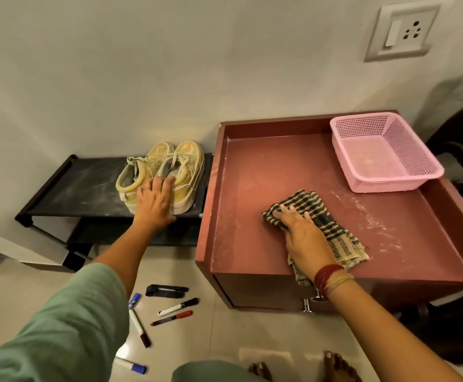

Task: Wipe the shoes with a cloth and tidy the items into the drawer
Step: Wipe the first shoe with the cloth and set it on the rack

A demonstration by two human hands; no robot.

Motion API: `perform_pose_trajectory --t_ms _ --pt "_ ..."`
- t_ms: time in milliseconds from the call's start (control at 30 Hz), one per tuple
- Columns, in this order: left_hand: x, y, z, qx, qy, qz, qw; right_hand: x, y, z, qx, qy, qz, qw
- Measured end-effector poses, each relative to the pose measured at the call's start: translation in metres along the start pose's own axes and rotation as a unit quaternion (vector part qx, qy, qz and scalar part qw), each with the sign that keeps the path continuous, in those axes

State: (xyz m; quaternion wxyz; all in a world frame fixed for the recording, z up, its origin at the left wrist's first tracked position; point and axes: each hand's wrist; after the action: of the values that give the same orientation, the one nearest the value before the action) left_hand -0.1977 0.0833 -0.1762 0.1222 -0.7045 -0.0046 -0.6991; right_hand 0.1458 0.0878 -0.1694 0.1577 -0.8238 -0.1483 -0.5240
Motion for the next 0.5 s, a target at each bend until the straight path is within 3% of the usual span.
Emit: perform_pose_trajectory --t_ms 200,333,500 --pt "0.055 0.007 0.006 -0.015 -0.023 -0.034 0.999 0.007 0.013 0.010 0.011 -0.013 -0.009 1.000" --pt "0.115 0.019 0.008 -0.059 -0.038 -0.002 0.998 0.016 0.024 0.015 -0.022 -0.083 0.060 0.994" --pt "0.195 0.054 0.036 -0.100 0.081 0.093 0.987 0.054 0.028 0.013 -0.131 -0.299 0.168 0.930"
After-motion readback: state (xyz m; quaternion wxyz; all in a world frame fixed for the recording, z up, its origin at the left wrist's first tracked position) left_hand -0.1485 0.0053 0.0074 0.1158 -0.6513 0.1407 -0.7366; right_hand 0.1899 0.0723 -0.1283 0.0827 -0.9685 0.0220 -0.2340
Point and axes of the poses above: each hand's wrist, its own y-axis away from the middle knuckle, its own x-axis out of the back of the hand, z = x × y, and after that the axes turned 9 degrees about y, right-handed
